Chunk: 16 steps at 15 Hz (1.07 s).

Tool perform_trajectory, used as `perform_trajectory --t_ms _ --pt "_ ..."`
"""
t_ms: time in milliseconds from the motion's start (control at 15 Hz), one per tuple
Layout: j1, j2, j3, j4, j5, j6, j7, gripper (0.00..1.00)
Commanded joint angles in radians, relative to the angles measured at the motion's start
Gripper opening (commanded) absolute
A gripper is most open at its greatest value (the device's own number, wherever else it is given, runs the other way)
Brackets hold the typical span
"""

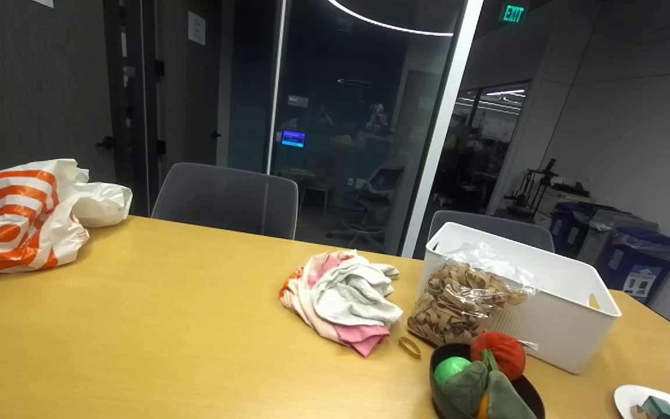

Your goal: Unfold the white towel and the peach and pink shirts

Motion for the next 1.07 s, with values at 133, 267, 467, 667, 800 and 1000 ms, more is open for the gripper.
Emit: perform_trajectory --t_ms 133,267,467,667,800,1000 --pt "0.127 0.021 0.030 0.015 0.082 0.068 -0.022 1.00" --pt "0.194 0.051 0.045 0.036 0.134 0.108 -0.032 1.00" --pt "0.298 0.127 0.071 0.085 0.210 0.184 -0.064 1.00" --pt "0.386 0.238 0.109 0.142 0.255 0.277 -0.118 1.00" --pt "0.434 0.319 0.133 0.195 0.299 0.334 -0.151 1.00" --pt "0.489 0.436 0.173 0.273 0.373 0.413 -0.235 1.00"
